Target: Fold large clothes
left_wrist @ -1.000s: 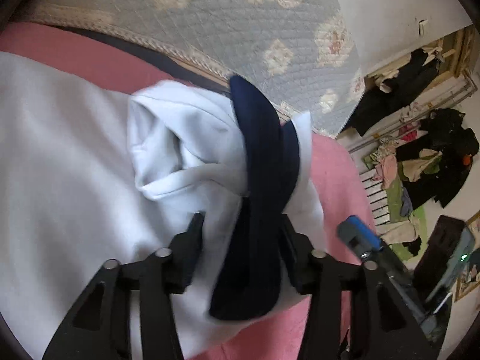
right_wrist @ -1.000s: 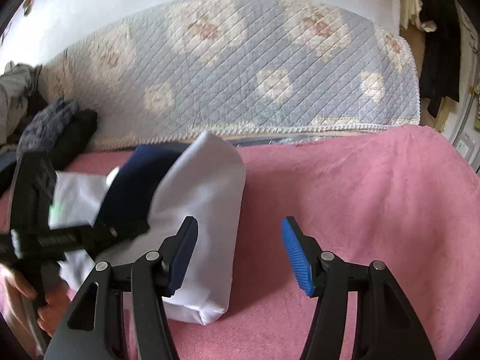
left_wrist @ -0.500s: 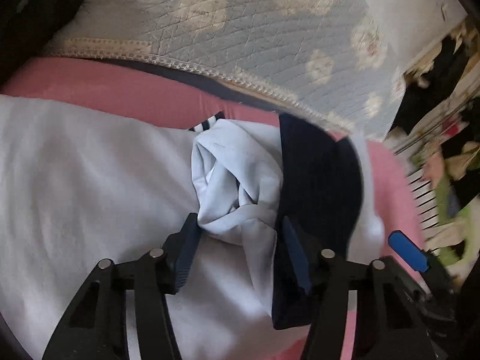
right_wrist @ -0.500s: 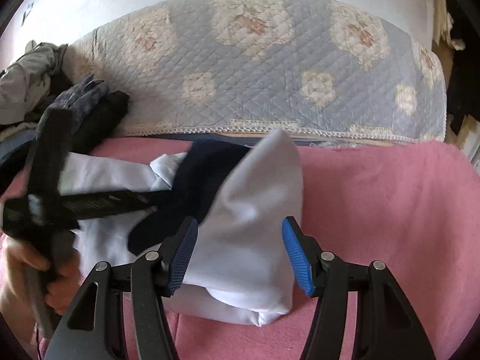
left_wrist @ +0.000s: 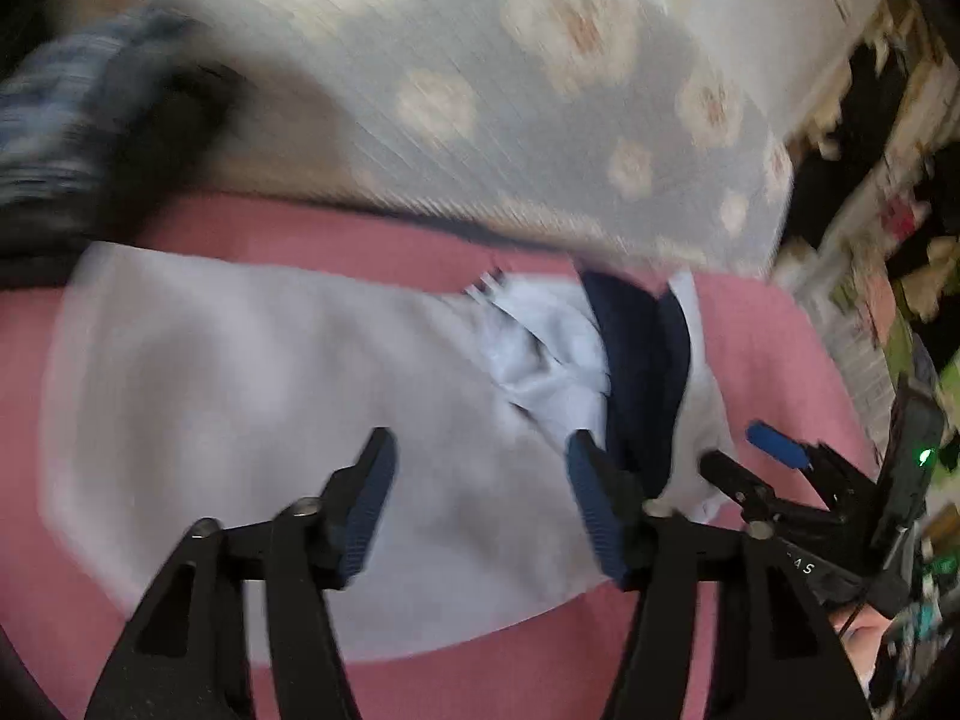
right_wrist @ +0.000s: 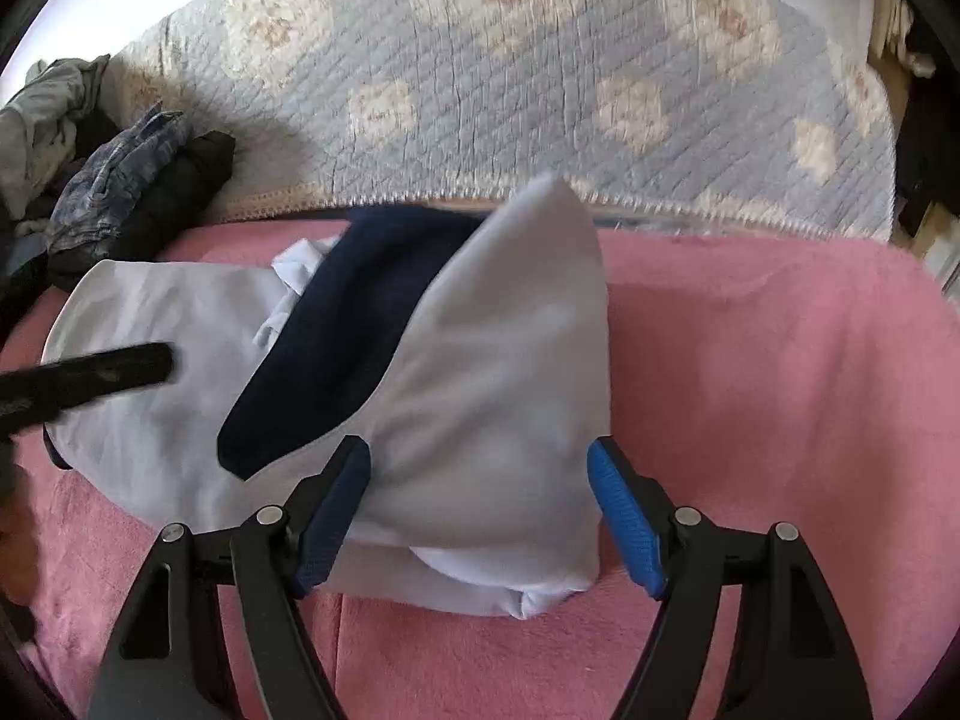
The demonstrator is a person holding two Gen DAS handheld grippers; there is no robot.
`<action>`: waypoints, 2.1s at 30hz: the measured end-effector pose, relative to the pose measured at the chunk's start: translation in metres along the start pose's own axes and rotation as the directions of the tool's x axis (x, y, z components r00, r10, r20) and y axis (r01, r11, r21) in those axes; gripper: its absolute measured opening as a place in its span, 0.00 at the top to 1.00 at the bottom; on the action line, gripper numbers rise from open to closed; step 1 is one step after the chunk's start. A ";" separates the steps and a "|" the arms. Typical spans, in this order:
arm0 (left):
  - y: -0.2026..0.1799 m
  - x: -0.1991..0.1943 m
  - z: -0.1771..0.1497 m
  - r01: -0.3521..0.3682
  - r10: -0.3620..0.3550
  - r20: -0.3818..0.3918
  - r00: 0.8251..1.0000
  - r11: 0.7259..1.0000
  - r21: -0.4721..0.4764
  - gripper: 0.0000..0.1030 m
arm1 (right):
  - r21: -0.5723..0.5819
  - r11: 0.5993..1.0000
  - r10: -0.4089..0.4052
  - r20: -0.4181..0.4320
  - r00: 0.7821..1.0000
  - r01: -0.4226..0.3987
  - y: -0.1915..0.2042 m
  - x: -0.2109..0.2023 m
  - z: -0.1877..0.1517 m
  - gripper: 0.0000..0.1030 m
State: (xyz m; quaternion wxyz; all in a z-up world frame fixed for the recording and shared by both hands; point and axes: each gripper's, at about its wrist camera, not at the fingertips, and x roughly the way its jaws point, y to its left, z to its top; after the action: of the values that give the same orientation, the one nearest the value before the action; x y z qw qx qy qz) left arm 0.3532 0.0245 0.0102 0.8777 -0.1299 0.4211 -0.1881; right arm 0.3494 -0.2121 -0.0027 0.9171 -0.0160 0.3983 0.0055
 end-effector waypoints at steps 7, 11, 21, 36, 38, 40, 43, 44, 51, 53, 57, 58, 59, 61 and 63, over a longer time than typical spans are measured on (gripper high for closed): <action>0.071 -0.044 -0.010 -0.128 0.140 0.076 0.987 0.980 -0.151 0.21 | -0.072 0.990 0.121 0.018 0.993 -0.119 0.036 -0.011 0.019 0.66; 0.110 -0.021 -0.017 -0.106 0.108 -0.010 0.994 0.956 -0.273 0.21 | 0.030 0.961 0.275 -0.089 0.957 -0.274 0.040 0.029 0.037 0.87; 0.123 0.024 -0.022 0.101 -0.131 -0.076 0.988 0.945 -0.309 0.64 | 0.086 0.951 0.308 -0.284 0.908 -0.296 0.040 0.082 0.018 0.98; -0.148 0.041 0.012 0.151 -0.141 -0.060 0.988 0.969 0.195 0.79 | 0.179 0.940 0.297 -0.005 0.955 -0.292 -0.052 -0.040 0.020 0.82; -0.162 0.068 -0.001 0.180 -0.165 -0.096 0.982 0.967 0.180 0.79 | 0.186 0.978 0.083 0.075 0.994 -0.096 -0.095 -0.071 0.021 0.76; -0.167 0.097 -0.021 0.195 -0.175 -0.133 0.976 0.968 0.158 0.79 | 0.163 0.983 -0.098 0.110 0.989 0.079 -0.125 -0.088 0.020 0.68; -0.165 0.098 -0.032 0.229 -0.222 -0.061 0.973 0.963 0.145 0.75 | 0.155 0.983 -0.117 0.100 0.988 0.101 -0.159 -0.089 0.017 0.64; -0.161 0.095 -0.031 0.251 -0.246 -0.053 0.968 0.961 0.116 0.73 | 0.171 0.984 -0.063 0.093 0.994 0.046 -0.167 -0.085 0.016 0.64; -0.158 0.083 -0.039 0.320 -0.316 -0.056 0.947 0.938 0.133 0.40 | 0.153 0.960 0.212 0.141 0.967 -0.233 -0.132 -0.068 0.030 0.64; -0.168 0.078 -0.043 0.349 -0.347 -0.046 0.937 0.925 0.151 0.19 | 0.090 0.942 0.309 0.131 0.942 -0.322 -0.100 -0.067 0.045 0.53; -0.164 0.049 -0.058 0.297 -0.300 -0.014 0.954 0.933 0.205 0.11 | 0.037 0.971 0.239 -0.045 0.970 -0.238 -0.053 -0.031 0.057 0.46; -0.155 0.042 -0.061 0.291 -0.294 -0.015 0.956 0.936 0.199 0.11 | 0.023 0.989 0.149 -0.081 0.985 -0.148 -0.049 -0.015 0.055 0.46; -0.144 0.036 -0.063 0.289 -0.292 -0.013 0.956 0.939 0.189 0.11 | 0.017 0.993 0.120 -0.102 0.988 -0.119 -0.050 -0.002 0.051 0.49; -0.113 0.023 -0.061 0.250 -0.253 0.002 0.967 0.958 0.137 0.07 | 0.057 0.992 0.117 -0.139 0.983 -0.111 -0.061 0.020 0.046 0.50; -0.080 0.021 -0.053 0.187 -0.189 0.029 0.982 0.981 0.052 0.05 | 0.124 0.980 0.170 -0.129 0.977 -0.155 -0.075 0.027 0.040 0.50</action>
State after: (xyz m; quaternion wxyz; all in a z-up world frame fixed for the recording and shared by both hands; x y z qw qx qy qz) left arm 0.3057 -0.0599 -0.0055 0.8659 -0.1508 0.3873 -0.2782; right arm 0.3993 -0.2857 0.0067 0.8830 0.0682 0.4608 0.0569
